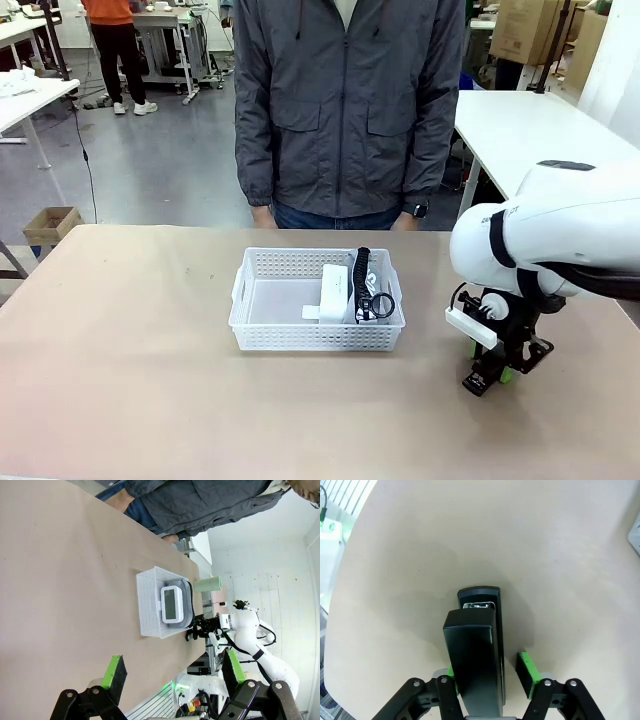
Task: Efficiently arrange items inside the basket to fit them all.
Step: Pick up the Stapler and place it inside the Organizing basket.
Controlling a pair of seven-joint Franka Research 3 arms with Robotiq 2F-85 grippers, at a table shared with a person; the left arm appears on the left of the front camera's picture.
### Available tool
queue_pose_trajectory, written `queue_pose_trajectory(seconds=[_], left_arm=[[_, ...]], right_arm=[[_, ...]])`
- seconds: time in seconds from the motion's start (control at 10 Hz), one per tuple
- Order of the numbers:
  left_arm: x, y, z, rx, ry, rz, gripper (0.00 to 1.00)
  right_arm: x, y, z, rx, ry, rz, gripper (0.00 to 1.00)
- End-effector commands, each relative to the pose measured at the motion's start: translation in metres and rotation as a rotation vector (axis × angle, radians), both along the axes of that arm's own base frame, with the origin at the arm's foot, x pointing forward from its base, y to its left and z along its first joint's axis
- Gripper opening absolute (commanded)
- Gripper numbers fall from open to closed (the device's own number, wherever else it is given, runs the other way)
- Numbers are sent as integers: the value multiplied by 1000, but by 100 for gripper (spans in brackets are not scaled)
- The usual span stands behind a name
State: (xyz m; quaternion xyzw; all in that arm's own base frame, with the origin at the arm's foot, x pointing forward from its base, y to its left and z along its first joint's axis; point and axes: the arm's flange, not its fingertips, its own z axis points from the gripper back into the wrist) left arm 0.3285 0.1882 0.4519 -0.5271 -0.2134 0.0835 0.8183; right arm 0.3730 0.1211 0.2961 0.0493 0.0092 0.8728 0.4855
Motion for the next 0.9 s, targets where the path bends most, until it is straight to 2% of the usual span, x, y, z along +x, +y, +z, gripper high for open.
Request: queue_pose_trajectory(seconds=[0.0,0.5,0.7,0.8], left_arm=[[-1,-2,3,-18,-15,5,100],[-1,-2,3,-18,-15,5,100],[-1,-2,3,-18,-15,5,100],[-1,-2,3,-18,-15,5,100]], right_arm=[[-21,-14,-16,6,0,40,0],[-25,-16,-11,15,-2,7,0],[-29,-16,8,39,-3,-122,0],[-34,-15,27,77,18,-251,0]])
